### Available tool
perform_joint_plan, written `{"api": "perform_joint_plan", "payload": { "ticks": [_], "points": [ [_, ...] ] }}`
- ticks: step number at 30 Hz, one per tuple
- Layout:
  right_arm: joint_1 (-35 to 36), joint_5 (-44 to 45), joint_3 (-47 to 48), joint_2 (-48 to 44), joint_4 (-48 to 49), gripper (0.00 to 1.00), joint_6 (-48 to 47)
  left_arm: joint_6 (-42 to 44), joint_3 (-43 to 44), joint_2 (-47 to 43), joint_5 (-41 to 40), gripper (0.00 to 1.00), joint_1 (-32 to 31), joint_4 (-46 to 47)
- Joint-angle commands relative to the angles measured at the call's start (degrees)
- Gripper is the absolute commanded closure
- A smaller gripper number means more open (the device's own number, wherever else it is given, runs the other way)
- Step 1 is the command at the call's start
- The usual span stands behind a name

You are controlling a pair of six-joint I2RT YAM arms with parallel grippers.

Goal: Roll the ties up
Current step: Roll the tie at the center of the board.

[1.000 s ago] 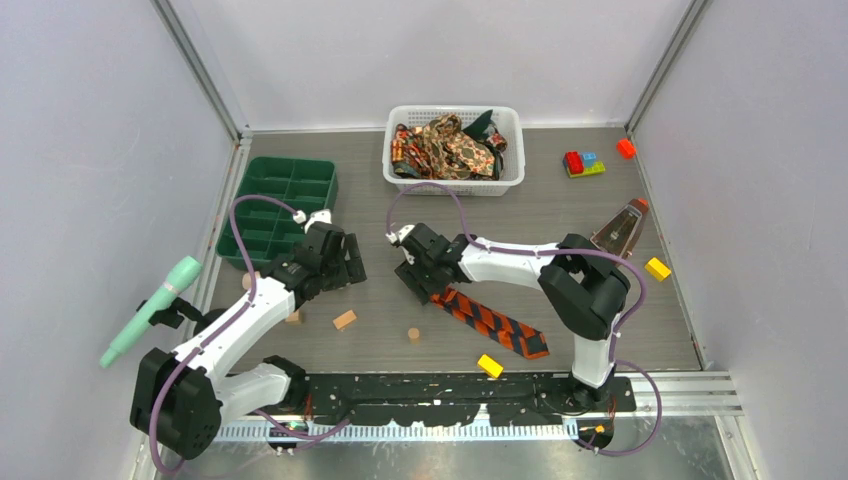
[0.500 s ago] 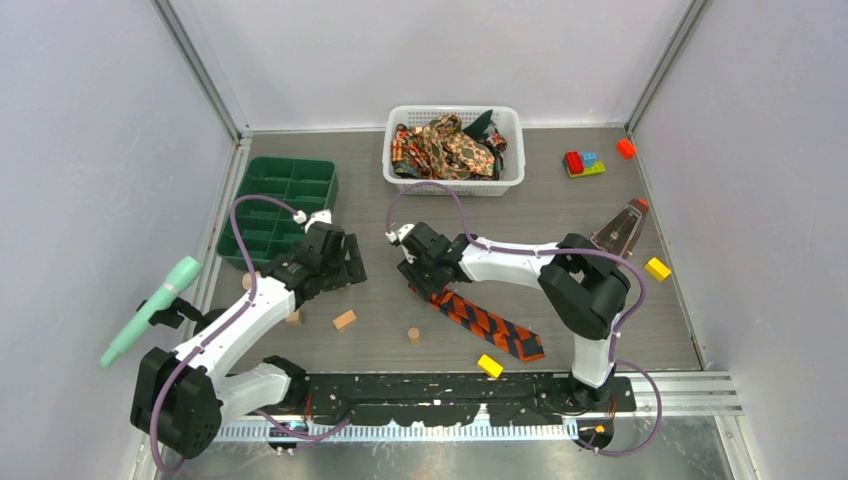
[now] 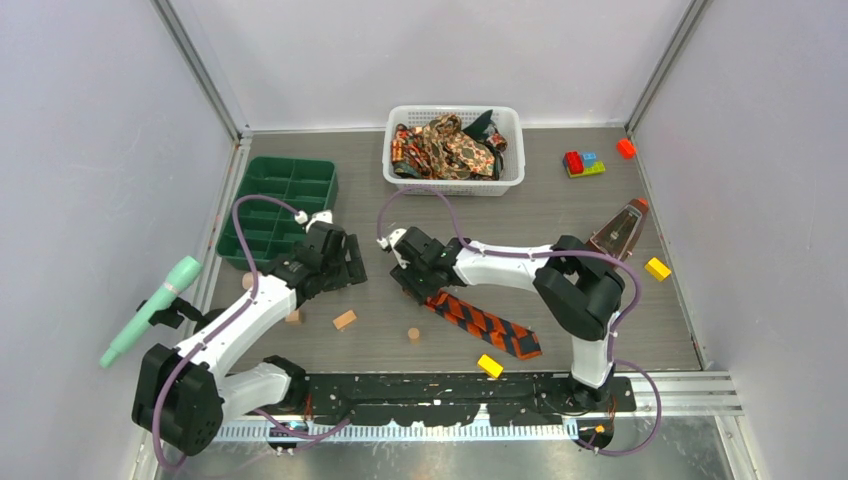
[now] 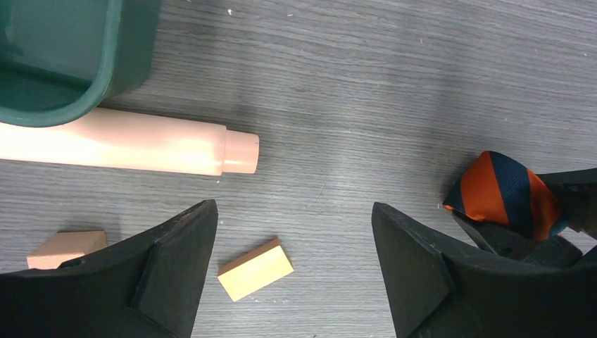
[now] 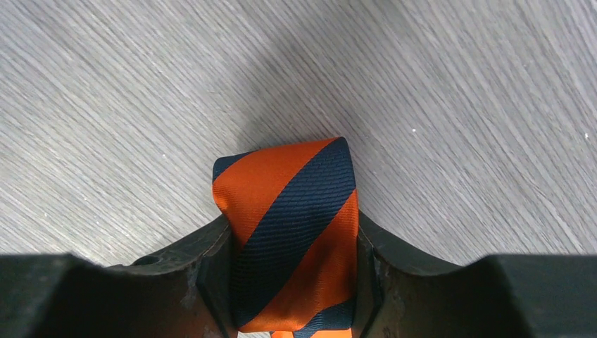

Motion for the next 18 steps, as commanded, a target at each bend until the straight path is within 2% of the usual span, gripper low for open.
{"api": "perform_joint_plan", "payload": {
  "ticks": [1,7,16,18],
  "points": [
    [2.36,-4.36,-0.48,3.64,-1.43,0.49,-1.51,1.09,1.21,0.54,1.92,0.17,0.40,1.46],
    [3.44,-4.67,-0.07,4.01,-2.36,0.51,-3.97,1.98,0.82,0.27,2.91,0.17,0.40,1.94],
    [3.68,0.54,1.45,-0.08,-1.29,0.17,-0.88,1.67,1.28,-0.28,1.24,0.16,0.49,0.95],
    [3.65,0.64,2.39,-1.72,-1.43,0.03,-0.24,1.40,1.31,-0.72,1.16,0.16,0.58,1.10]
  ]
}}
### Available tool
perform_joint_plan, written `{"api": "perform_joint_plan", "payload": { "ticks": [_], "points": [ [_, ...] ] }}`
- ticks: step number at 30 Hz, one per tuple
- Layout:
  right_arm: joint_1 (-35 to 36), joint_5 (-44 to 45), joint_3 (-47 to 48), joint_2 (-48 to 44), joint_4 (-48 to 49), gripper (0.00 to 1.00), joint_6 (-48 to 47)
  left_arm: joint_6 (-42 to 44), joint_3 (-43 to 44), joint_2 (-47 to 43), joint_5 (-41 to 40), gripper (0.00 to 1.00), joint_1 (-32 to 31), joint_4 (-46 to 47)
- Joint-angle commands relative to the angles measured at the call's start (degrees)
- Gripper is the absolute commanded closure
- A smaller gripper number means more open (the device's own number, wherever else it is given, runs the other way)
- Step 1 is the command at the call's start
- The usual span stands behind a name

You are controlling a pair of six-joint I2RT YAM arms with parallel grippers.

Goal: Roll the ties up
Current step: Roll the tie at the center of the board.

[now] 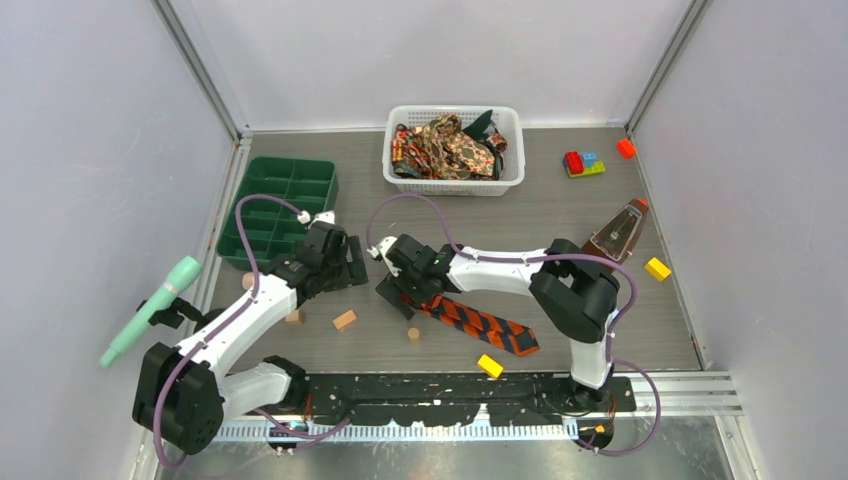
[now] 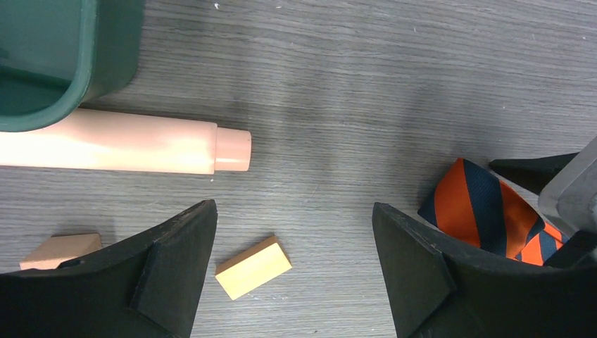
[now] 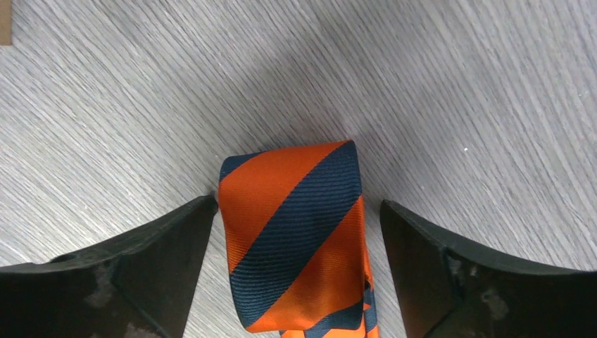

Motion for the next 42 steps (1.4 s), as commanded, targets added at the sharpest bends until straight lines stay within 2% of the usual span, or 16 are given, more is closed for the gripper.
{"api": "perform_joint_plan", "payload": {
  "ticks": [1,5,10,16,18,19,21,23,26,27,30,34,40,42],
  "points": [
    [0.39,0.71,2.04,-3.01,-2.31,0.02,2.23,-0.13,1.37,-1.47,-0.71,0.16,0.62,1.03],
    [0.39,0.09,2.54,-7.34,-2.19,0.00,4.59,0.07,2.09,-1.40,-0.59,0.15,0.73,1.08],
    [0.39,5.91,-0.43,-13.14,-1.55,0.01,12.10,0.23,2.92,-0.70,-0.34,0.15,0.82,1.14],
    [0.33,17.05,-8.18,-25.30,-5.47,0.02,34.45,0.18,3.14,-0.16,-0.08,0.15,0.82,1.65],
    [0.38,18.09,-11.47,-28.48,-8.46,0.07,42.11,0.13,3.31,0.10,0.17,0.15,0.82,1.64],
    [0.38,18.39,-12.61,-29.47,-10.69,0.15,46.26,0.11,3.36,0.20,0.26,0.15,0.82,1.59],
    [0.71,17.79,-16.42,-32.69,-12.46,0.23,52.28,0.01,3.41,0.14,0.24,0.15,0.82,1.44],
    [1.77,16.62,-21.88,-37.05,-10.32,0.32,57.32,-0.16,3.33,0.04,0.20,0.15,0.82,1.49],
    [3.26,15.13,-30.84,-43.85,-4.45,0.53,64.29,-0.35,3.08,0.09,0.26,0.15,0.82,1.88],
    [3.41,14.37,-33.42,-44.76,-3.51,0.56,66.02,-0.43,3.14,0.24,0.31,0.15,0.82,1.97],
    [3.86,13.34,-36.21,-46.59,-1.25,0.71,67.74,-0.83,3.23,0.79,0.74,0.16,0.84,2.19],
    [3.96,11.37,-37.25,-44.01,-0.97,0.83,68.49,-1.19,3.24,1.30,1.14,0.16,0.83,2.29],
    [3.98,11.78,-37.34,-37.94,-1.13,0.98,68.86,-1.36,3.02,0.44,0.46,0.17,0.89,1.85],
    [3.99,11.87,-37.25,-36.17,-1.58,0.99,68.74,-1.39,2.89,-0.17,0.30,0.17,0.84,1.85]
  ]
}}
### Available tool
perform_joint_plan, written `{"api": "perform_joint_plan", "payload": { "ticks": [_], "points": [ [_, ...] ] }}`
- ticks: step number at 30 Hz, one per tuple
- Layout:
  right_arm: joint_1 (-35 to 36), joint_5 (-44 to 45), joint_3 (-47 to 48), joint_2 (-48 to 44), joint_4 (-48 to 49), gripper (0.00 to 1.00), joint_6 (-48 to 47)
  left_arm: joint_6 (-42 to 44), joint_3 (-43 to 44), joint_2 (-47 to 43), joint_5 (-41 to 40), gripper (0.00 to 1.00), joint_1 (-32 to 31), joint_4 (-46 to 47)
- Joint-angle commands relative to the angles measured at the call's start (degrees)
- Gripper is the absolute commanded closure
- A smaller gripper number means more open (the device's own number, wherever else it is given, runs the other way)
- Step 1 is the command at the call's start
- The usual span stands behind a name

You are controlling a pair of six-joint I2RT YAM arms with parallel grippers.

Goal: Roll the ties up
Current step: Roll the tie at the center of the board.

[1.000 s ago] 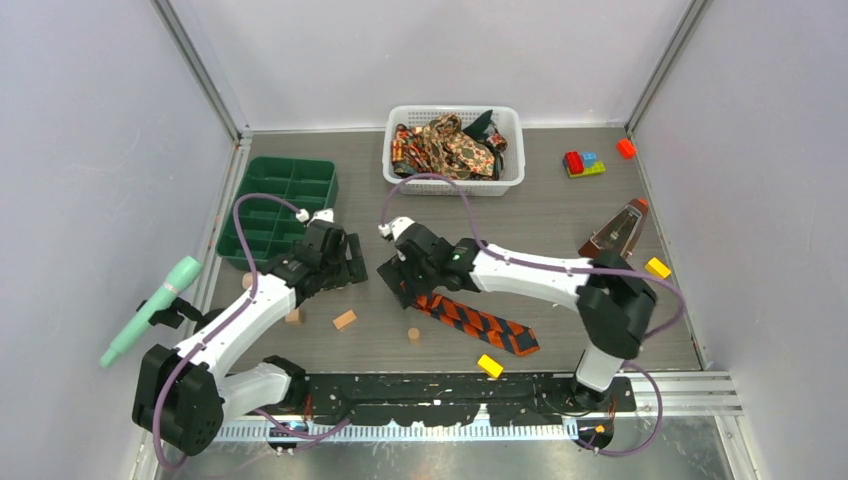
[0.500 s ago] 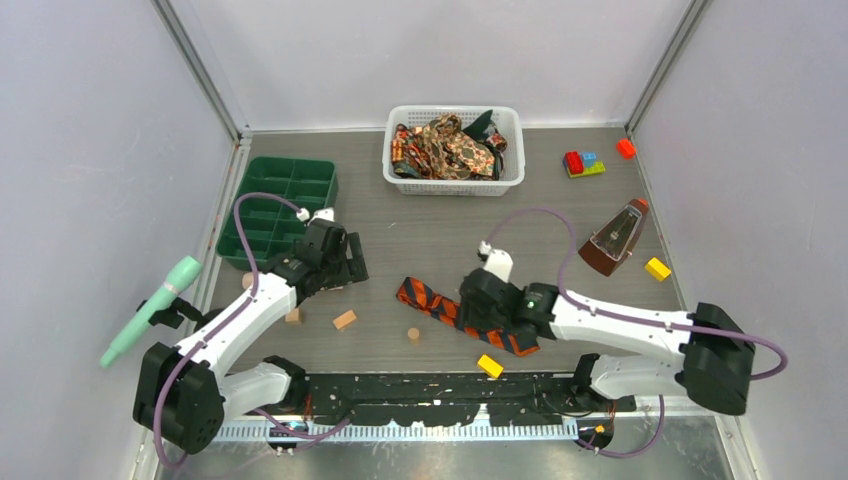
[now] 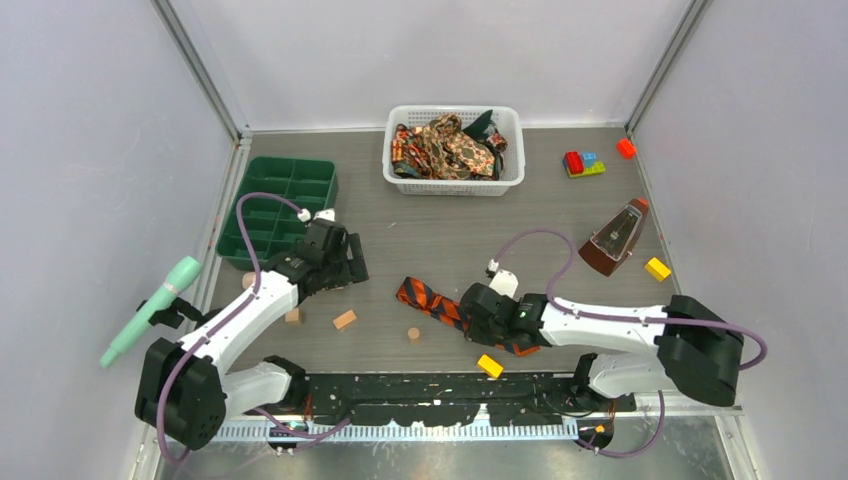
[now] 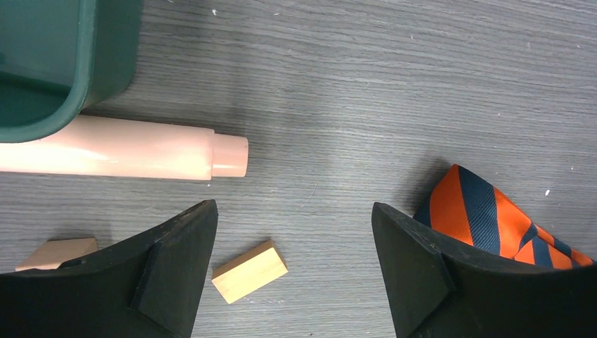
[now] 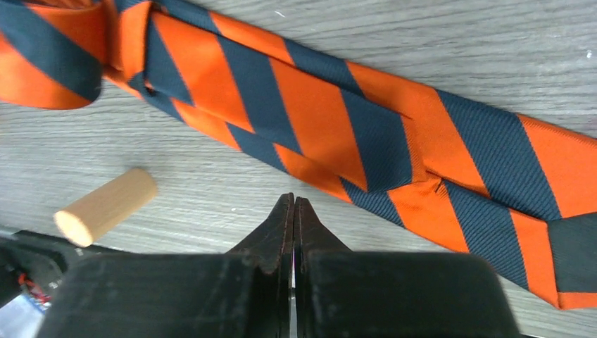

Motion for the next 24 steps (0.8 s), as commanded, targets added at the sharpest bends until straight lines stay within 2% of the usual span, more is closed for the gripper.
{"api": "perform_joint_plan", "payload": {
  "ticks": [1,13,24],
  "points": [
    [0.38,0.83,0.13,3.31,0.86,1.00,1.66,-0.95,1.88,-1.88,-0.30,0.17,0.28,1.59],
    [0.11,9.90,5.09,5.95,-13.17,0.99,1.00,-0.76,2.03,-1.55,-0.06,0.18,0.30,1.68],
    [-5.46,10.56,7.94,10.78,-13.59,0.98,-5.52,0.32,2.38,-0.54,2.41,0.18,0.30,2.23]
  ]
}}
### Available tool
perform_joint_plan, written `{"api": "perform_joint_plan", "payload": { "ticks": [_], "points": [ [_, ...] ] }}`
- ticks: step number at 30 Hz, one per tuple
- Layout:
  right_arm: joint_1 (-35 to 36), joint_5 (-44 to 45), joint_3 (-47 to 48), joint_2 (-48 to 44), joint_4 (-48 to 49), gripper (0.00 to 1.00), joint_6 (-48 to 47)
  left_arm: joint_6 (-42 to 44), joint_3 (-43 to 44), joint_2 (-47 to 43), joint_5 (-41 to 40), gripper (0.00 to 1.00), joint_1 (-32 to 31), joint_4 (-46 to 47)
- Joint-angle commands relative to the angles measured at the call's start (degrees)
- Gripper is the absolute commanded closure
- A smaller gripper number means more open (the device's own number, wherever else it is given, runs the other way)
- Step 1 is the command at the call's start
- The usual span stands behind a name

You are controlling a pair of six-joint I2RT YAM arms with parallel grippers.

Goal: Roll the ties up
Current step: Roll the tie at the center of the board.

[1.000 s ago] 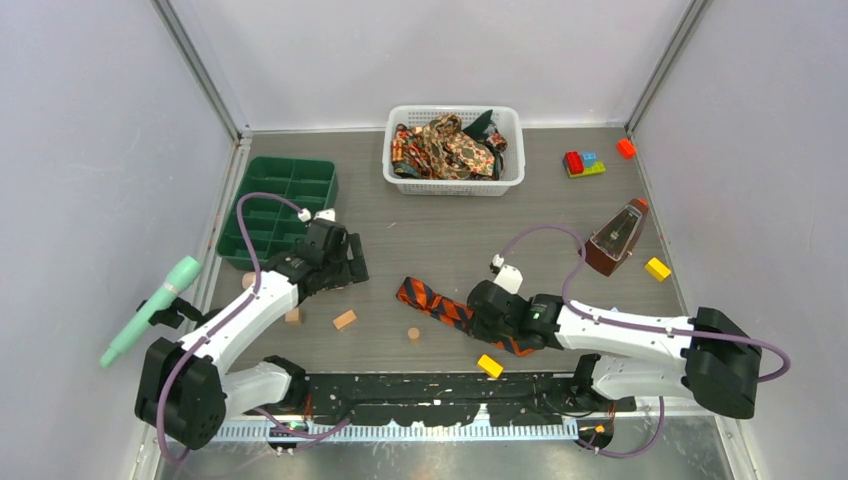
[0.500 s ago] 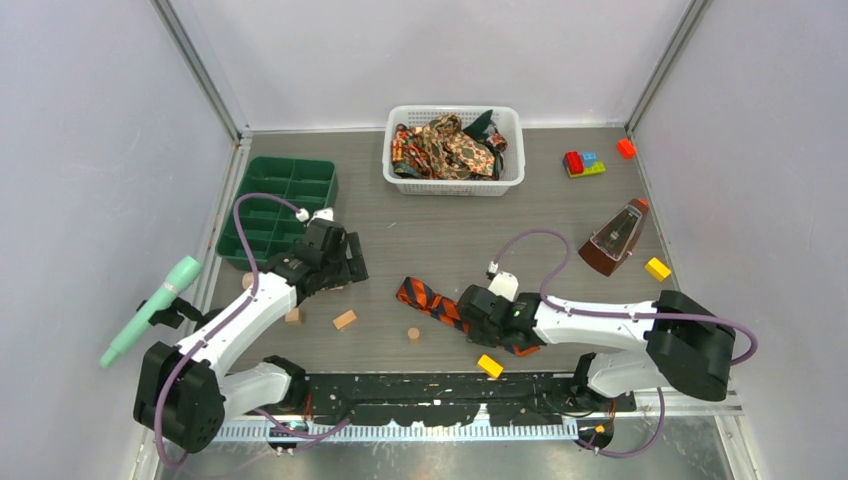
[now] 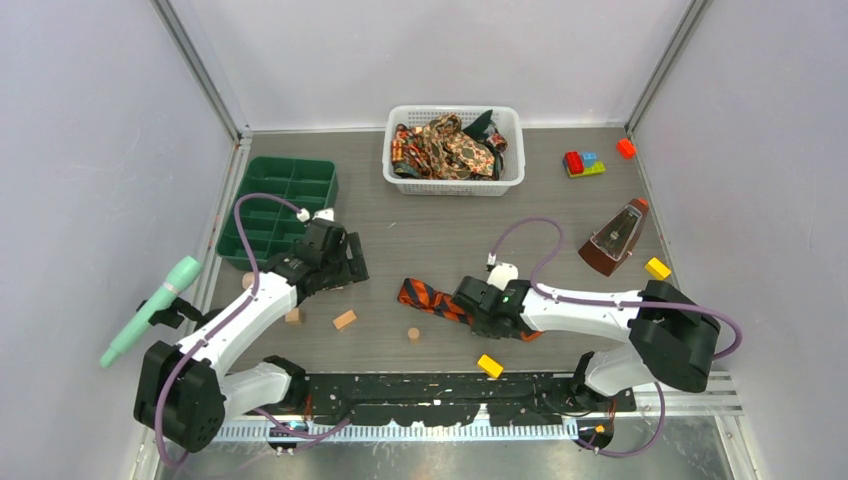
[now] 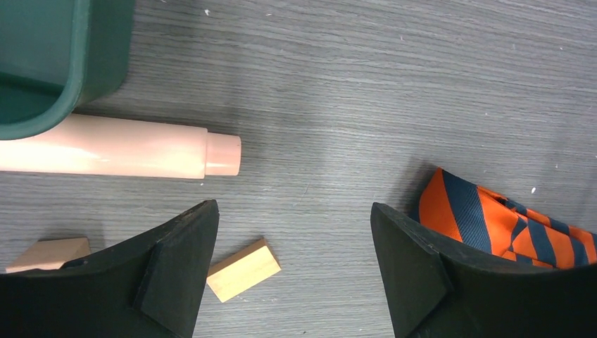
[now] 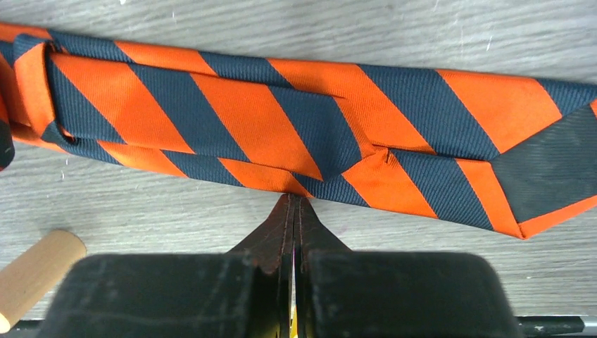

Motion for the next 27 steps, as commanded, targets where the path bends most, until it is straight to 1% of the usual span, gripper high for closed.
{"api": "perform_joint_plan", "payload": {
  "ticks": [1,7,13,16,19,22,25,27],
  "points": [
    [-3.80,4.44,1.05,1.73,-1.64,0.98,-4.31,1.21,2.38,0.33,2.29,0.19,0.30,2.30],
    [-9.27,4.40,1.93,2.10,-0.39,0.98,-9.55,1.71,2.30,0.26,3.82,0.19,0.30,2.71],
    [-10.89,4.50,4.46,3.40,-1.00,0.93,-12.46,2.24,2.38,0.17,5.16,0.19,0.30,3.03],
    [-10.50,0.76,4.91,1.67,0.55,0.87,-13.37,2.72,2.34,0.20,5.96,0.19,0.30,3.41],
    [-9.59,-3.33,5.45,-2.10,2.88,0.81,-14.75,3.27,2.38,0.29,6.67,0.19,0.29,3.73],
    [-9.36,-9.51,6.48,-4.96,6.78,0.75,-16.04,3.34,2.55,0.20,7.59,0.18,0.43,3.99],
    [-9.39,-13.32,7.49,-6.89,11.21,0.66,-15.70,2.80,2.39,-0.27,8.58,0.19,0.56,4.64],
    [-9.40,-14.72,7.82,-6.78,14.09,0.63,-15.11,2.39,1.89,-0.66,11.46,0.19,0.57,5.98]
  ]
}}
